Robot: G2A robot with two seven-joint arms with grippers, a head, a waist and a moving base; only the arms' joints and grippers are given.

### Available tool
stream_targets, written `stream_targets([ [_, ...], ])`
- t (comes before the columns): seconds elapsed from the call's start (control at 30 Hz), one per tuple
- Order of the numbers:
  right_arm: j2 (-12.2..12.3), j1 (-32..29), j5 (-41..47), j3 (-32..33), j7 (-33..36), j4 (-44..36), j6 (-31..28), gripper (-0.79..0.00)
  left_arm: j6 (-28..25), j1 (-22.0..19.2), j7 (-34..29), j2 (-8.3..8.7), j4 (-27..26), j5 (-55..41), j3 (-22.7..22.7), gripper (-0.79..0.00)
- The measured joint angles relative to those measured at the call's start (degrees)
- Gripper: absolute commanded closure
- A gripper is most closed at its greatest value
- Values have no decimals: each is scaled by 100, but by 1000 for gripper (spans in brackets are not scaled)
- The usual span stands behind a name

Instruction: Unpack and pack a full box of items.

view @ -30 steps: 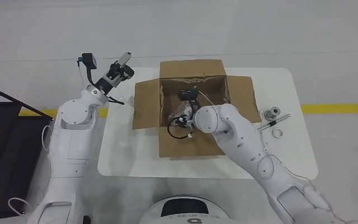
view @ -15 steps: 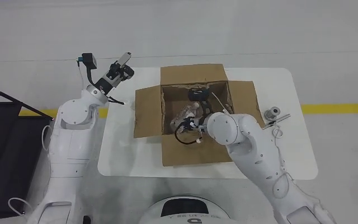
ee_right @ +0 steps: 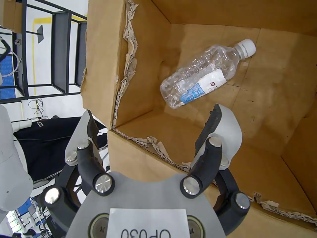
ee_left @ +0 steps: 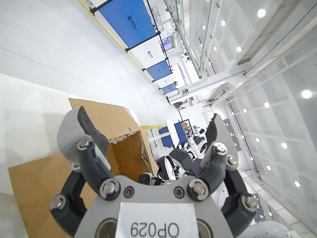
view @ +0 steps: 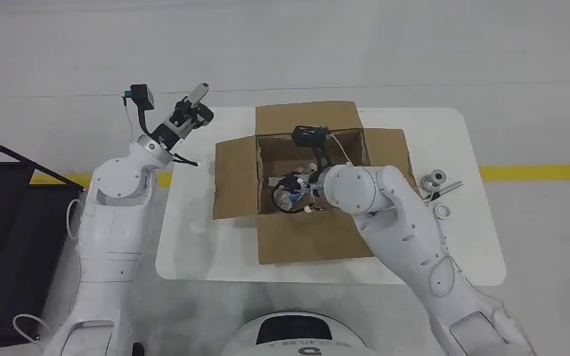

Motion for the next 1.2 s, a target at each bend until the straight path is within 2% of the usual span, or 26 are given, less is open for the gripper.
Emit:
stream_targets([
  [0.1,-4,4,-17,32,-93,118,45,-785,0,0,0,0,0,0,0,-785],
  [0.2,-63,178,-72,-21,-501,649,346,-785,0,0,0,0,0,0,0,-785],
  [0.33,-163,371,168,-223,-895,1218,240,-785,0,0,0,0,0,0,0,-785],
  [0.47,-251,410,418,-294,-1354,1738,417,-785,0,0,0,0,0,0,0,-785],
  [0.7,-480,472,476,-735,-2192,2536,1227,-785,0,0,0,0,0,0,0,-785],
  [0.83,-626,500,600,-955,-2682,2877,1474,-785,0,0,0,0,0,0,0,-785],
  [1.2,-874,529,946,-1153,-3381,3344,1496,-785,0,0,0,0,0,0,0,-785],
])
